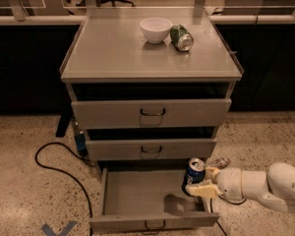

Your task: Place pepsi can into bottom drawer

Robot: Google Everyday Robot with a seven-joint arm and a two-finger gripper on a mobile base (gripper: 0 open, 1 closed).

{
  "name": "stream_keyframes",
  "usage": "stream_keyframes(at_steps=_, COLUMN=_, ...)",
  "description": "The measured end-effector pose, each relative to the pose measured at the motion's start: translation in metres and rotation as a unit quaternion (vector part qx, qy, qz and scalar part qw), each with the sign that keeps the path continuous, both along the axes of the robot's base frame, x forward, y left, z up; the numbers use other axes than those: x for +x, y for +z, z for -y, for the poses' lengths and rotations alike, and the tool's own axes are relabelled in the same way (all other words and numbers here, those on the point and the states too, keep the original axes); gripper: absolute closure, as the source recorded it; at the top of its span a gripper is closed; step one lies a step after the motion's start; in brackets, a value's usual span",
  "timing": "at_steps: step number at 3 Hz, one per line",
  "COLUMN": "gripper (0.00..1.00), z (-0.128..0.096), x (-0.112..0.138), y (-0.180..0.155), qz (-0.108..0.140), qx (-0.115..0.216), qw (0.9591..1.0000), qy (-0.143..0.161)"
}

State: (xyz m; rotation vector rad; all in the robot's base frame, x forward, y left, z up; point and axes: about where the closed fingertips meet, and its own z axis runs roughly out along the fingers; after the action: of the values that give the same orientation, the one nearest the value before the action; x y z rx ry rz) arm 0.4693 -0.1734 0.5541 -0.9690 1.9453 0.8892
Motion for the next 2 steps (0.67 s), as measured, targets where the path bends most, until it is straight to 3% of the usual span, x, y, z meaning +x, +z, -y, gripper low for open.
stream_keyframes(at_steps=1, gripper=1.00, z=0.006, x=-0.027, y=-0.082, qz=-0.040, qx=0.024, qw=0.9988, qy=-0.019)
stream_keyframes(at_steps=2, gripper=1.00, z=-0.009, x=-0.054, y=-0.186, qz=-0.054, qx=0.042, qw=0.9965, qy=-0.049)
